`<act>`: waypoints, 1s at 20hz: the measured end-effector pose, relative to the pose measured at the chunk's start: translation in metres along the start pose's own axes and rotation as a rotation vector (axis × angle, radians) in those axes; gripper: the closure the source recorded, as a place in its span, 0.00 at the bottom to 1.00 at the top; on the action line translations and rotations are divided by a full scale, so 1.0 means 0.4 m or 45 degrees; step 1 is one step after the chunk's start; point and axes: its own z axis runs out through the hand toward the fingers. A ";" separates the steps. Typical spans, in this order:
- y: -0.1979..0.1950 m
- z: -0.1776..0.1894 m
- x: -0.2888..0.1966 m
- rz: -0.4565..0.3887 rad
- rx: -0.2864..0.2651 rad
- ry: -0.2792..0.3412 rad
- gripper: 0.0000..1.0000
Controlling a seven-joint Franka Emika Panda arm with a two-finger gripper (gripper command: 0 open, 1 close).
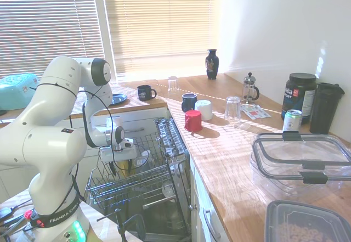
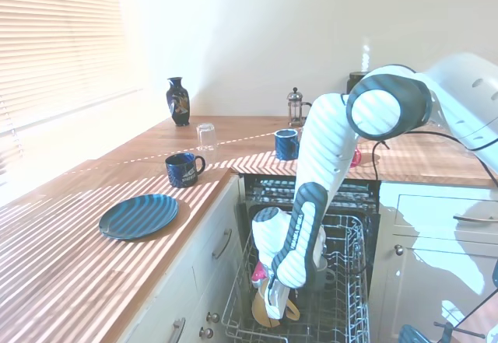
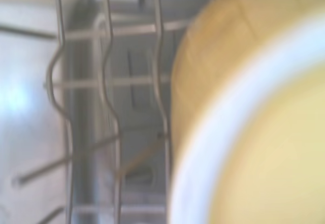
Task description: Remove a mug cup out of the dishwasher
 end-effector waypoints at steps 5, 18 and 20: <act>0.001 0.014 0.010 0.018 -0.002 0.031 1.00; 0.001 0.017 0.010 0.053 0.000 0.022 1.00; 0.000 0.017 0.009 0.054 0.001 0.017 1.00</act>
